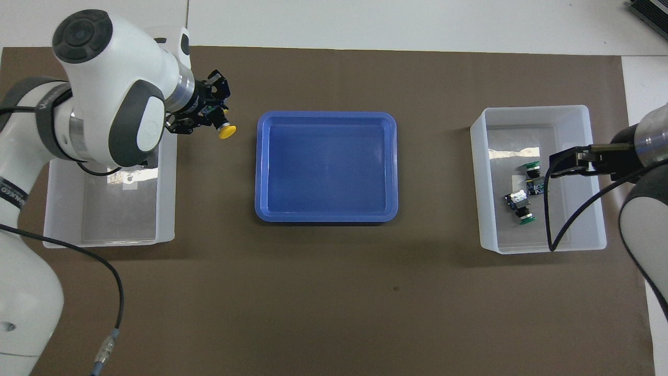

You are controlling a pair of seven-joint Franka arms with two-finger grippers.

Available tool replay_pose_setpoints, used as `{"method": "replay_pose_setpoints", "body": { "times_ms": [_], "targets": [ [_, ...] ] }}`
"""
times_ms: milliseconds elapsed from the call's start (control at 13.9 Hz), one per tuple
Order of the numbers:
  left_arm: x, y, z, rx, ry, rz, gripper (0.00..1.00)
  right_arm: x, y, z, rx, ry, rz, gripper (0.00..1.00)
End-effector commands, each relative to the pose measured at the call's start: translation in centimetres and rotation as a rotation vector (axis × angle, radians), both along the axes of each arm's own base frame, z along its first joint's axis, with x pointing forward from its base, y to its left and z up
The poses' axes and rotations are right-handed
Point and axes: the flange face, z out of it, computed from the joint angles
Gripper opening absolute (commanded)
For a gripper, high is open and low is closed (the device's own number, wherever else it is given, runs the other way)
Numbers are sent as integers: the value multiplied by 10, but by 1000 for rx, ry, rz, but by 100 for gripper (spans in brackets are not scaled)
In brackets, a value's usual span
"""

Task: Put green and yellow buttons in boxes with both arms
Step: 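Carry the yellow button with the left gripper to the nearby clear box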

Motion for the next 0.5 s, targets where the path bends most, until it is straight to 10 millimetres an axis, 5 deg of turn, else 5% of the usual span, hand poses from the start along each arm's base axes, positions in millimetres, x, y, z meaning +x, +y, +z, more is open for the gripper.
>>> {"method": "replay_pose_setpoints", "body": {
  "times_ms": [0,144,431],
  "targets": [
    [-2,36,10,-20,-3,-165,0,-9,0,0,28,6,-11,100],
    [-4,64,21,-6,-35,-287,0,-8,-1,0,28,0,-14,100],
    [-13,113,11,8,-64,-423,0,-7,-3,1,30,-5,-28,100]
  ]
}}
